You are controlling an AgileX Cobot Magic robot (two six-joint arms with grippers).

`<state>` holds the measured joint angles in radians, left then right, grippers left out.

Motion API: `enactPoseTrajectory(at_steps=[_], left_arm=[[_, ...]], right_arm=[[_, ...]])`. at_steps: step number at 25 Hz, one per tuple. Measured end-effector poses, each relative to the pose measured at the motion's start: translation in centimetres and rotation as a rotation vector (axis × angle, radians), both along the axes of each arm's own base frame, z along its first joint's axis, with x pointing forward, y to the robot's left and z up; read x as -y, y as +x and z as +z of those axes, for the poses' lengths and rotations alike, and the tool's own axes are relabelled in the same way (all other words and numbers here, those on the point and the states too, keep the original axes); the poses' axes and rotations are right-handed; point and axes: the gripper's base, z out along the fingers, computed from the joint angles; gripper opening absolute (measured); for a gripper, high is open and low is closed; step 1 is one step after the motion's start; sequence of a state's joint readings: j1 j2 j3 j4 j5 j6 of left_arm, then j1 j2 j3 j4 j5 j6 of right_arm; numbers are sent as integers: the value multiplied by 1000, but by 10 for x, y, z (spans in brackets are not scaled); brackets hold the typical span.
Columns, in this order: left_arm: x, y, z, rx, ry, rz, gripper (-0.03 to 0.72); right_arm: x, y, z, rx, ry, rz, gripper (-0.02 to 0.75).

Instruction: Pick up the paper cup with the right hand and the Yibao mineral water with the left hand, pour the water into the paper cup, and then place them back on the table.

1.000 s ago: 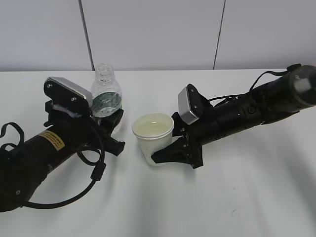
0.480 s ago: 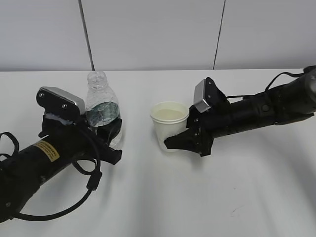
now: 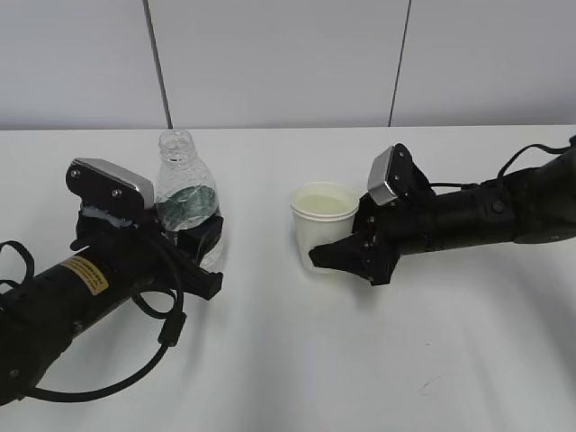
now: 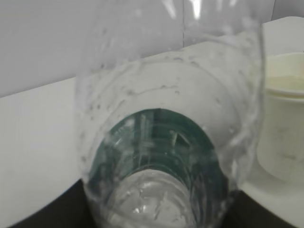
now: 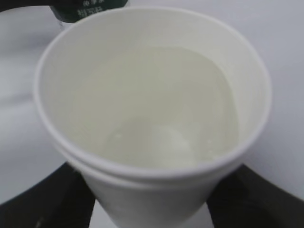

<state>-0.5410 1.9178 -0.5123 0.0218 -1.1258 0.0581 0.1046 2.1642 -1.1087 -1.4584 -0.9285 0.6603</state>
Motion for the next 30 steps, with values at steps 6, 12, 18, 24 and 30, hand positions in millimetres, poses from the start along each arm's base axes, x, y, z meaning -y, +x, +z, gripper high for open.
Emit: enactPoseTrajectory(at_steps=[6, 12, 18, 24, 30], left_arm=[[0, 0, 0, 0, -1, 0, 342], [1, -1, 0, 1, 2, -11, 342], [1, -1, -11, -26, 18, -12, 342], [0, -2, -29, -79, 49, -12, 342], [0, -2, -28, -76, 48, -12, 342]], right_arm=[[13, -1, -7, 69, 28, -136, 472], [19, 0, -9, 158, 26, -250, 472], [28, -1, -13, 198, 15, -374, 472], [32, 3, -13, 216, 66, -463, 472], [31, 3, -29, 210, 107, -474, 472]])
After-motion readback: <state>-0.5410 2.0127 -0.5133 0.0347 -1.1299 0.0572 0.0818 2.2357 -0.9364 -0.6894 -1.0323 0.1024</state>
